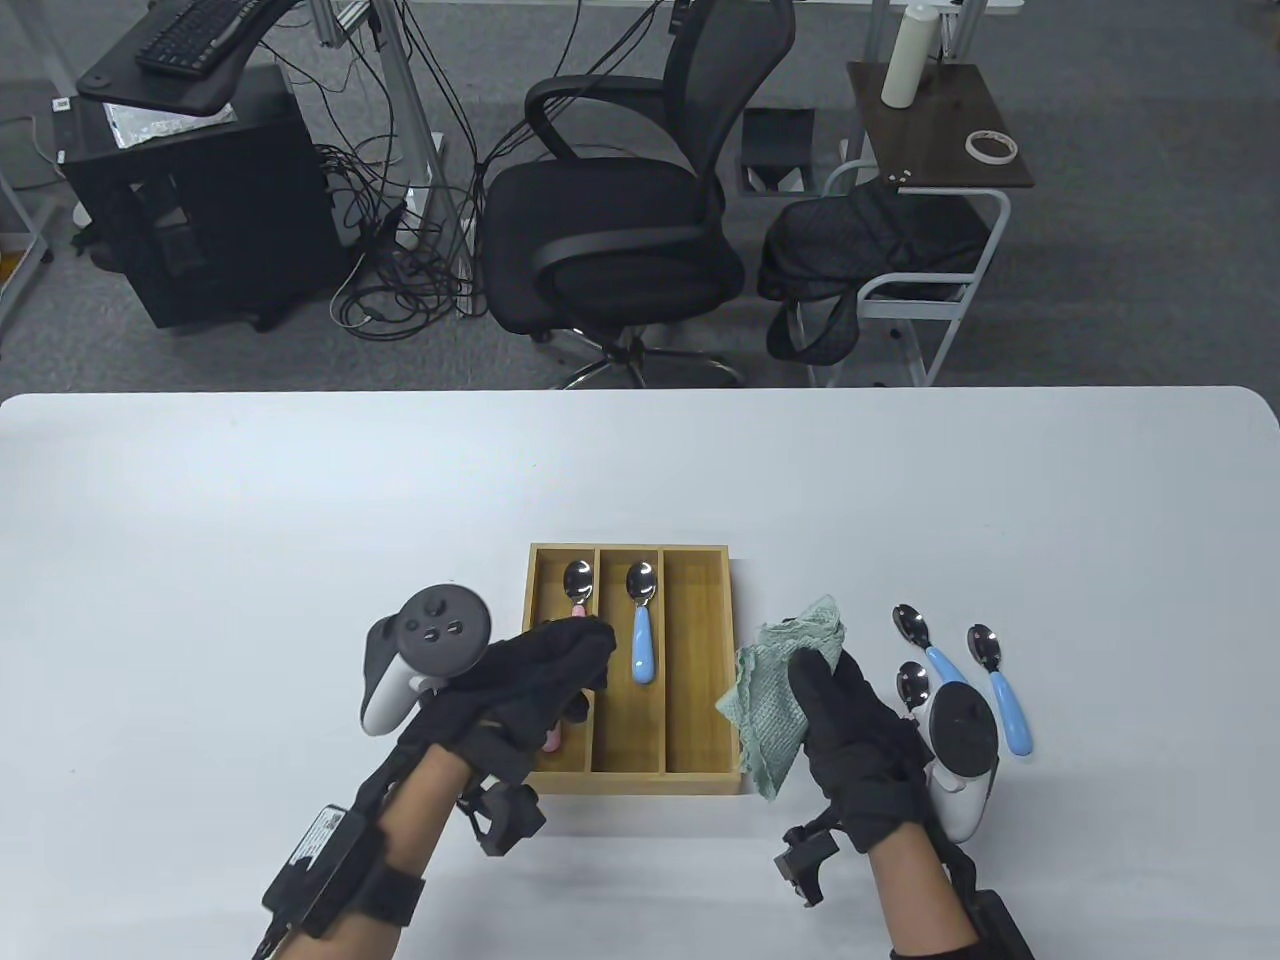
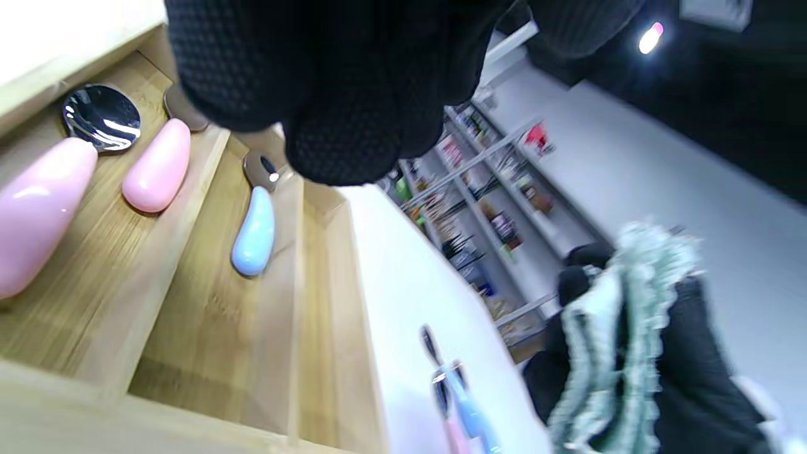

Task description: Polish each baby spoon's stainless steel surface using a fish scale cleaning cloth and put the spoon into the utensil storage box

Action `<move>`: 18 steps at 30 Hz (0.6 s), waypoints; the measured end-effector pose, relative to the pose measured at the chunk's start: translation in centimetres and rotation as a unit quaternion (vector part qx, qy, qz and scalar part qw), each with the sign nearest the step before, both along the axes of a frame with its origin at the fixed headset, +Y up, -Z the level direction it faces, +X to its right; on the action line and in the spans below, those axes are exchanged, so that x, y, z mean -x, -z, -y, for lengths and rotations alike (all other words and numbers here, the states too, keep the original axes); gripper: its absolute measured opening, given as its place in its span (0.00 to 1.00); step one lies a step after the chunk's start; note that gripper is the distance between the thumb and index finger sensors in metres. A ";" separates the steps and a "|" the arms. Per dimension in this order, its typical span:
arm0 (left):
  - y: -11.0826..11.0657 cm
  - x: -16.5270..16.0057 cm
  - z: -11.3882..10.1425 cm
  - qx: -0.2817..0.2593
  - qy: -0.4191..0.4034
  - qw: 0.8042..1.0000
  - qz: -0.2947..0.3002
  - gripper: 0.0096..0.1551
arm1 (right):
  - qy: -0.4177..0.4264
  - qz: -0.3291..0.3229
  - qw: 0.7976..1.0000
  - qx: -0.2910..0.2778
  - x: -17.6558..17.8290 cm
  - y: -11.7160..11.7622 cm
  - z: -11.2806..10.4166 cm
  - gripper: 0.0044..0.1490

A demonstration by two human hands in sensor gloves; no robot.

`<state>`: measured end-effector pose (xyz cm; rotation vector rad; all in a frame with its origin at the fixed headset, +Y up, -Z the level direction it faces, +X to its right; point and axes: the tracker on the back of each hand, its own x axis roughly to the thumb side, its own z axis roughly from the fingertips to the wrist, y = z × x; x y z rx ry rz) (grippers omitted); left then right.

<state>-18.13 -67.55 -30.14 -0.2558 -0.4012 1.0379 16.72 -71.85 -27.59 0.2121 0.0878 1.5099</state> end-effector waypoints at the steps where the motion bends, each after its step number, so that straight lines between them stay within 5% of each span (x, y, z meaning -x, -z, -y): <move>1: -0.5 0.5 0.1 -0.006 -0.020 1.000 -0.004 0.36 | 0.002 -0.007 1.000 0.001 0.1 -0.1 0.0 0.35; 5: -2.0 2.5 0.5 -0.050 -0.088 0.994 -0.027 0.35 | -0.009 -0.036 0.999 0.000 0.9 -0.4 0.2 0.36; 9: -2.6 3.7 3.4 -0.061 -0.125 0.988 -0.072 0.31 | -0.029 -0.077 0.996 0.017 1.9 -0.5 1.0 0.36; 18: -3.1 1.8 4.0 -0.050 -0.096 0.994 -0.019 0.29 | -0.051 -0.206 0.977 0.002 4.5 -0.9 1.3 0.38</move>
